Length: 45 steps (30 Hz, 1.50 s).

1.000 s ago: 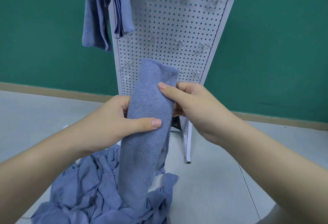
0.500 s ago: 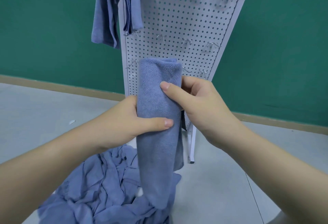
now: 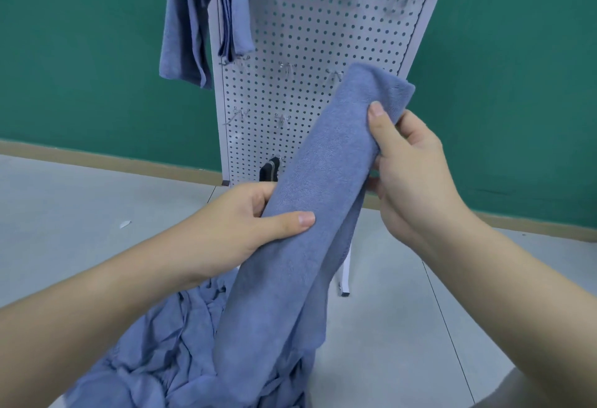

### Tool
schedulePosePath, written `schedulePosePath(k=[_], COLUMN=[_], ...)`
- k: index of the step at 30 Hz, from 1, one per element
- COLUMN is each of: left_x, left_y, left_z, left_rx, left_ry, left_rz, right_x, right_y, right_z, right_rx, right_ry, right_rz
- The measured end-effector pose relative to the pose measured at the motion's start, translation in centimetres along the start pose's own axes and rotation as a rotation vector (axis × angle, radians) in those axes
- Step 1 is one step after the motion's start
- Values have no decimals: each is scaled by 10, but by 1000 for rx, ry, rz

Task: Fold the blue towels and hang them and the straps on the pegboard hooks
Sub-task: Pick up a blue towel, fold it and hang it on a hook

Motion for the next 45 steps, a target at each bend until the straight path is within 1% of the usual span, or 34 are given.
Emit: schedulePosePath(k=[3,8,12,14,16,21,25,26,27,29,30,31,33,35,38,41,45], left_x=[4,15,9,5,4,12,24,26,28,30,30,29,26,25,25,26,28], left_y=[0,0,2,3,5,7,7,8,8,8,9,9,10,11,12,12,10], left_z=[-1,-3,0,-1,-3,-14,-36,-41,-45,-48,-50,-50,-50,-47,-39,-38,-44], left_rx=[25,94,37,14,12,59,146,158,163,151,142,135,114,79,33,40,55], left_ry=[-11,52,15,33,71,92,99,121,141,165,167,166,160,148,129,115,86], left_rz=[13,29,-55,-98,-97,-52,3,11,18,23,18,13,-1,-15,-31,-27,1], right_x=[4,11,14,21,28,54,74,76,75,61,52,44,39,38,33,34,32], right_y=[-2,-9,-13,-14,-14,-17,-7,-5,-5,-8,-5,1,15,27,36,40,44], right_z=[-5,-14,-16,-16,-16,-15,-2,0,1,7,16,26,41,51,58,62,66], right_rx=[11,73,85,89,89,68,-36,-65,-92,-156,-219,-308,-475,-568,-567,-588,-587], right_ry=[-31,-71,-80,-64,-52,8,149,232,355,606,658,660,664,686,647,549,536], right_rz=[43,118,150,193,239,328,448,437,377,133,-9,-118,-246,-325,-433,-382,-406])
Point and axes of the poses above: each hand's wrist, its own y-axis away from the middle knuckle, its own z-axis out of the palm, x = y × z, the point moved 9 cm from there along -y, towards the middle knuckle, and after that the axes turned 8 degrees about x, right-handed, at the moved point
